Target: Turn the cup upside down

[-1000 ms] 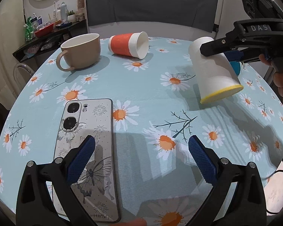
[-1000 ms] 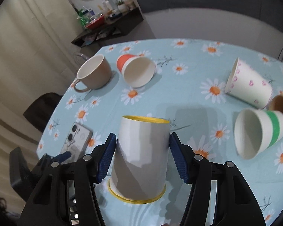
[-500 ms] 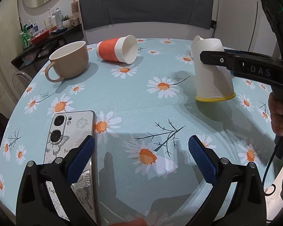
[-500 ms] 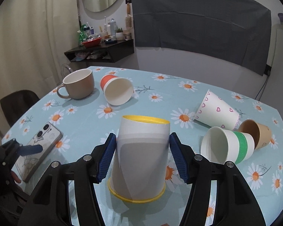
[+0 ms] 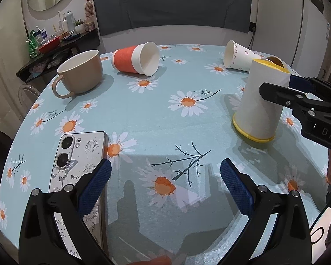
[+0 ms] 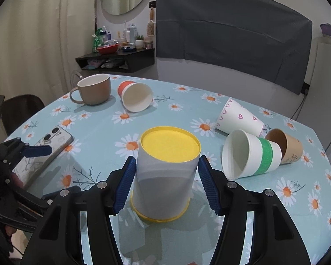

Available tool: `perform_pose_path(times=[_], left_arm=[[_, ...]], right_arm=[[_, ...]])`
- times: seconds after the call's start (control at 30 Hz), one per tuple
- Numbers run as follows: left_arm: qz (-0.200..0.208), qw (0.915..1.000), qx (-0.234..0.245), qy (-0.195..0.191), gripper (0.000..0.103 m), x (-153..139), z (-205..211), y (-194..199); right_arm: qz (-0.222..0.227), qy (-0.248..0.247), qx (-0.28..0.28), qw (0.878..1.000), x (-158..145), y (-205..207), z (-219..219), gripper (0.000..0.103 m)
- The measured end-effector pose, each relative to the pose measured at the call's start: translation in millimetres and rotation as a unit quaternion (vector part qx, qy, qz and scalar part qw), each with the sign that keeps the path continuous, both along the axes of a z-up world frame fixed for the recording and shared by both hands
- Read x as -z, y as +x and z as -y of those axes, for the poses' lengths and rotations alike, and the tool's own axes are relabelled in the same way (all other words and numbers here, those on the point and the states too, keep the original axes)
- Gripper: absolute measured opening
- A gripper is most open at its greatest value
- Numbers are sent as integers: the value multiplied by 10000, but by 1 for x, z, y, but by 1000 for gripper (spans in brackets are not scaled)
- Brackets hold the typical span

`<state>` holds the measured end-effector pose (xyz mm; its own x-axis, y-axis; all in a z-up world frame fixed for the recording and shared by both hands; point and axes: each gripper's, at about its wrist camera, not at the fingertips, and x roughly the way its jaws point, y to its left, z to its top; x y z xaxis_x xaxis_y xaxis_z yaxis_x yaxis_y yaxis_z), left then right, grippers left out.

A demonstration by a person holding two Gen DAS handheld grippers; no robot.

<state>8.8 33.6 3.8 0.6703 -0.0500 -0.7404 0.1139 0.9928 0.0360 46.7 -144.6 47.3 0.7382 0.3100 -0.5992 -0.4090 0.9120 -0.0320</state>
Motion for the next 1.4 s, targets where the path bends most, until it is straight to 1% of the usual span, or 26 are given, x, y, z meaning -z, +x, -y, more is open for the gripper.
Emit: perform_pose_path(times=[0.17,0.27,0.33,0.4,0.5,0.57,0.63,0.8,0.87,1.03,1.13,1.4], left_arm=[[39,10000,9,42,97,0,8,-2],[81,9999,2,102,97,0,12,-3],[93,9999,7,109,97,1,15,-4],[102,9999,18,88,97,2,18,-4],[121,9999,24,56,97,4,21,-5],[156,9999,29,38,97,5,24,-6],[217,9998,23,31,97,6,27,-8],[397,9992,11,-74,97,7,34,-16],[491,9987,11,-118,97,7,35,-19],[731,9973,-30,-61,97,5,37,-26],[770,9970,-4,-75,97,5,36,-27],[697,9972,-125,-224,97,6,29,-24]], right_arm=[[-98,27,43,9999,5,-3,3,55],[-107,52,88,9999,8,-8,6,57],[-113,99,110,9998,9,-12,9,64],[-110,137,140,9997,9,-18,13,67],[-118,193,222,9995,10,-27,18,75],[-105,237,303,9992,11,-34,24,78],[-62,237,405,9989,13,-41,29,84],[25,272,681,9973,19,-58,46,86],[90,212,814,9964,23,-62,50,87],[137,258,1021,9943,32,-65,60,92],[162,360,1061,9936,35,-63,65,93],[237,384,1123,9927,37,-62,64,94]])
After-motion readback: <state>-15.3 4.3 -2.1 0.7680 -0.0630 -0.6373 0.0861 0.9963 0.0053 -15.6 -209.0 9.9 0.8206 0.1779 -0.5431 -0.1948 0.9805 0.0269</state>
